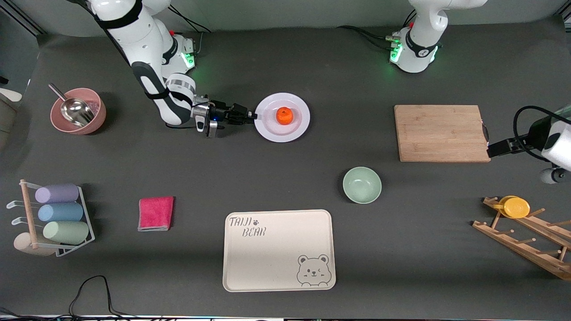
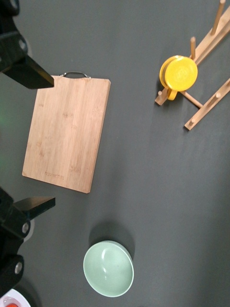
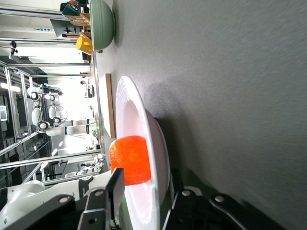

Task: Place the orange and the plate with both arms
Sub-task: 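Open the left gripper and withdraw it toward the cutting board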

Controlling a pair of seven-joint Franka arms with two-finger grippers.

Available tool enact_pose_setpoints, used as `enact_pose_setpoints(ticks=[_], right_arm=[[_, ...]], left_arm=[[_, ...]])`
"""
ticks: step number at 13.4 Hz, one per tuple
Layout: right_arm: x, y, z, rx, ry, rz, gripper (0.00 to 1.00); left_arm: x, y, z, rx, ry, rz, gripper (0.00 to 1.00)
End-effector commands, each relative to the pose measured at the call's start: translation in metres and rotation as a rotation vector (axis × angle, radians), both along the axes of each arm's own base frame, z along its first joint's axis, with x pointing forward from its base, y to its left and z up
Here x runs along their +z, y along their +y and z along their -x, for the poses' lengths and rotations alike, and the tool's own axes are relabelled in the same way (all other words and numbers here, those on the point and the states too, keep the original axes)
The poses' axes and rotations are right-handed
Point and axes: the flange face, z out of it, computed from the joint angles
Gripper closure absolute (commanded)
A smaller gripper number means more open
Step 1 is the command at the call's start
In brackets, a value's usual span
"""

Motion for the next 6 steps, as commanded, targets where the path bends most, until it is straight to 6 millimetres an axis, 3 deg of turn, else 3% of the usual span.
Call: enact_pose_setpoints(ticks=[1, 4, 5, 6], right_arm=[[-0.010, 0.012, -0.001, -0.003, -0.019, 0.008, 0.54], [-0.011, 0.020, 0.003, -0.010, -0.011, 0.001, 0.54], [-0.009, 0.025, 0.002, -0.005, -0.017, -0.008, 0.59], [-0.010, 0.025, 0.002, -0.003, -0.022, -0.006, 0.72]], left_arm=[[0.009, -0.002, 0.007, -0.021, 0.006, -0.017, 0.00], [0.012, -0.004, 0.006, -0.012, -0.002, -0.017, 0.00], [0.013, -0.003, 0.005, -0.011, -0.004, -0.019, 0.00], [0.013, -0.001, 0.005, -0.009, -0.005, -0.018, 0.00]])
